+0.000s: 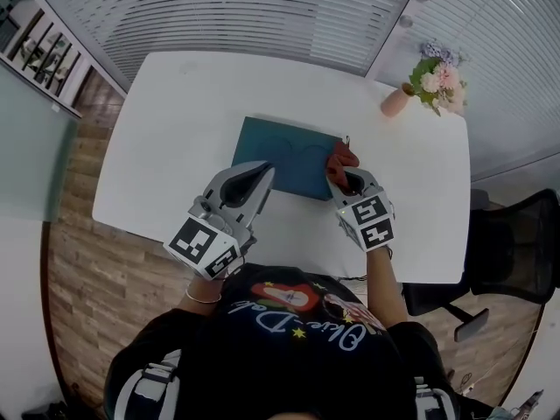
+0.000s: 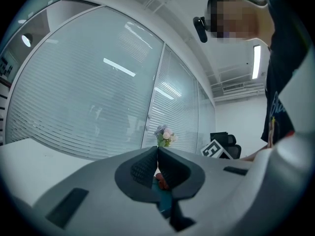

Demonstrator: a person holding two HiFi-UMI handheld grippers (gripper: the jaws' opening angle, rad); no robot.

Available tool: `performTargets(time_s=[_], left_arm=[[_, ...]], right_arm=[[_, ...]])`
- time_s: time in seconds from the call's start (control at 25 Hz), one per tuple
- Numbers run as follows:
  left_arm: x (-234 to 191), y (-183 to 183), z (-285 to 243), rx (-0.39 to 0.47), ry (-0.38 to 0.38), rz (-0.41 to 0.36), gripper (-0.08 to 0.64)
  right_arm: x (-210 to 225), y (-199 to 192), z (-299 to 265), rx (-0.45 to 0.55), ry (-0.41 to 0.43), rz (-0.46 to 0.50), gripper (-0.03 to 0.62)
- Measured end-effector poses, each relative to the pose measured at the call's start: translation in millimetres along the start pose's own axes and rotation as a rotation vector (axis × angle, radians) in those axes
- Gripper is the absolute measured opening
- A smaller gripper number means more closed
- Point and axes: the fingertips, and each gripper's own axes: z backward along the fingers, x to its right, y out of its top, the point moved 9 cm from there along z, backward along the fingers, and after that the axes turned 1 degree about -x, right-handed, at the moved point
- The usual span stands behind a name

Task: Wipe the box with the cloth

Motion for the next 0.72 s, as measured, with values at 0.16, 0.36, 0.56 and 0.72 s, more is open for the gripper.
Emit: performTargets(time_s=[0.16,0.36,0.56,0.72], left_arm=[[-3,1,9,0.004,0.036,-0.007,0.005],[-10,3,29,0.01,0.116,-0.015,0.005],[-18,5,60,0.032,0.232,-0.022,0.005],[-23,6,88,0.044,0.327,-0.021,0.005]], right_arm=[[3,27,17,0.086,-0.034,0.037,0.041],[-30,85,24,0.238,0.064,0.179,0.041],[-90,130,12,0.357,0.321,0.29,0.041],[-132,140,-20,0.342,0.467,0.37,0.041]])
